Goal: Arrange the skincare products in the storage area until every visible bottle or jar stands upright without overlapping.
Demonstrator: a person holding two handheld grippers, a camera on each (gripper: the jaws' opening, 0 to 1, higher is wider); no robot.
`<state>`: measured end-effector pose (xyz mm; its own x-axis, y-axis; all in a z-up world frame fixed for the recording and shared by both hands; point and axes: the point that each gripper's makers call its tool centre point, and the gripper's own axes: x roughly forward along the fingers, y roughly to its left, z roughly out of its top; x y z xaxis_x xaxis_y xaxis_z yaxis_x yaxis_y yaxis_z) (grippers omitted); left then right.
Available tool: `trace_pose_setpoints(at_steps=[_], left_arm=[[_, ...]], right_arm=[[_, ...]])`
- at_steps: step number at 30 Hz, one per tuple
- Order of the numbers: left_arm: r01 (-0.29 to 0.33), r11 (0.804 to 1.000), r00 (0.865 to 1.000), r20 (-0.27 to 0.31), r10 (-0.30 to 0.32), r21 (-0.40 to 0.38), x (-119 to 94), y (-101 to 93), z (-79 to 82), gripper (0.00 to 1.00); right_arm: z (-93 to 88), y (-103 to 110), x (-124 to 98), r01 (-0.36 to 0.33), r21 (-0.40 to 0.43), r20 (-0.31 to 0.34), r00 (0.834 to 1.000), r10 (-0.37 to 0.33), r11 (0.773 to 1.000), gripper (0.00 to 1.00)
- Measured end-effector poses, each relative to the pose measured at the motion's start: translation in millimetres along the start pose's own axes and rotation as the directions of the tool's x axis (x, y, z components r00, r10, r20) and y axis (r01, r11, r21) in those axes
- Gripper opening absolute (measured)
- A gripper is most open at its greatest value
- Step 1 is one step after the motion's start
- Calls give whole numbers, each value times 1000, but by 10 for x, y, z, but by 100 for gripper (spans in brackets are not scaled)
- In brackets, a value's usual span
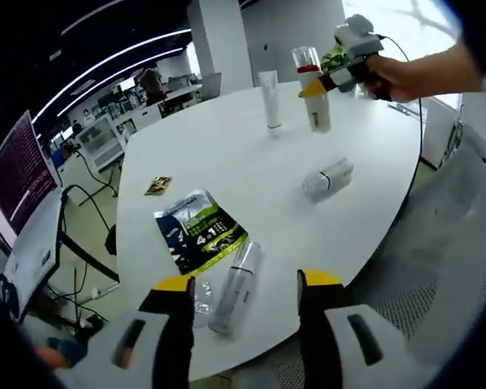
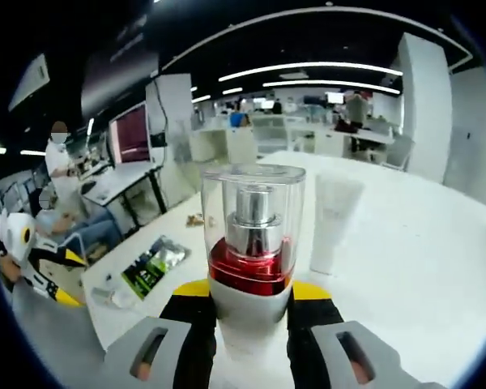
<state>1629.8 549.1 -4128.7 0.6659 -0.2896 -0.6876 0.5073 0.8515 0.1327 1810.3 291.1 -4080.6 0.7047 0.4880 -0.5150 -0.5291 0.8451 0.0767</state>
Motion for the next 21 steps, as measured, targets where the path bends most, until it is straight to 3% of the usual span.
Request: trace_pose_setpoints(at_steps=[6,21], left_arm=[[-3,1000,1000,-14,3,-11,20,10,-32,46],[-3,1000,999,-35,2,-27,33,14,-87,46]], right_arm=[[-115,-305,90,44,33,-29,999,-43,998,28],[-224,-635,112,117,15,-49,992,-116,993,28]])
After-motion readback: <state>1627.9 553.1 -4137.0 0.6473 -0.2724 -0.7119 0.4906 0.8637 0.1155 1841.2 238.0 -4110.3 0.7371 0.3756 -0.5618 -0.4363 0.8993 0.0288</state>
